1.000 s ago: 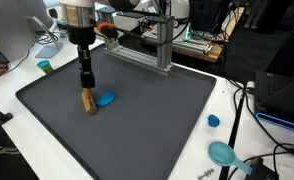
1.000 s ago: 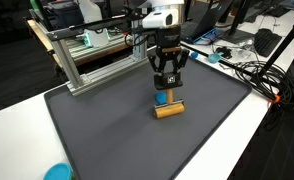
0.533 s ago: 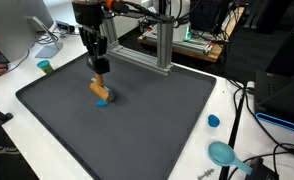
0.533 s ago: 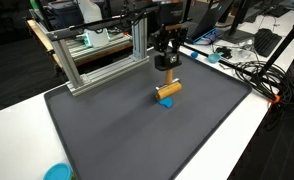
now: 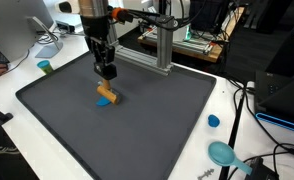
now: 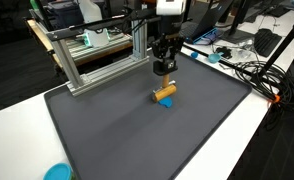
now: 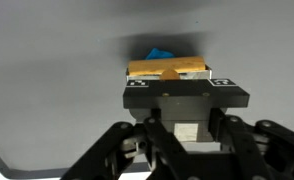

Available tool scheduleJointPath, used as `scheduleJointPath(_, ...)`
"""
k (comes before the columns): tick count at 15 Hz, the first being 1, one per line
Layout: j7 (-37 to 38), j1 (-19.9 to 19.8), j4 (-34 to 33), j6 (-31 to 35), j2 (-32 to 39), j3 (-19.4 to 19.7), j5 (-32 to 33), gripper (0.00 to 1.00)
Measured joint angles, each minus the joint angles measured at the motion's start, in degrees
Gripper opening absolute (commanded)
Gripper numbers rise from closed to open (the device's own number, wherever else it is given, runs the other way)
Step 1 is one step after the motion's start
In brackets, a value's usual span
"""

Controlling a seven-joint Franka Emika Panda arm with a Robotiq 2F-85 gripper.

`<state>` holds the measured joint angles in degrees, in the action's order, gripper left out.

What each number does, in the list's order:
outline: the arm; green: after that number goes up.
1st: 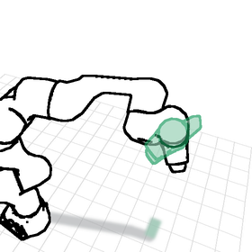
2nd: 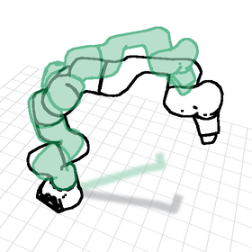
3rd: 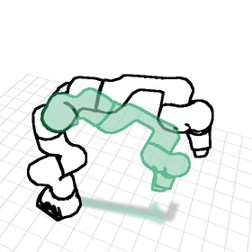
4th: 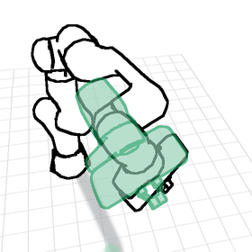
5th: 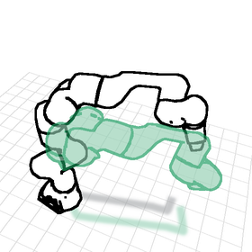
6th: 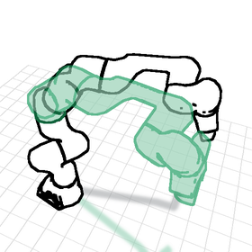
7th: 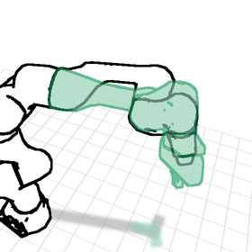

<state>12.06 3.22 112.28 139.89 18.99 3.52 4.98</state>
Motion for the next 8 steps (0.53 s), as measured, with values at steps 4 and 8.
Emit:
scheduleJointPath(4,0.3,-0.2,-0.9,0.4,1.3,0.4,0.0,0.21)
scheduleJointPath(8,0.6,-0.3,-2.6,-4.3,1.5,0.5,0.0,0.21)
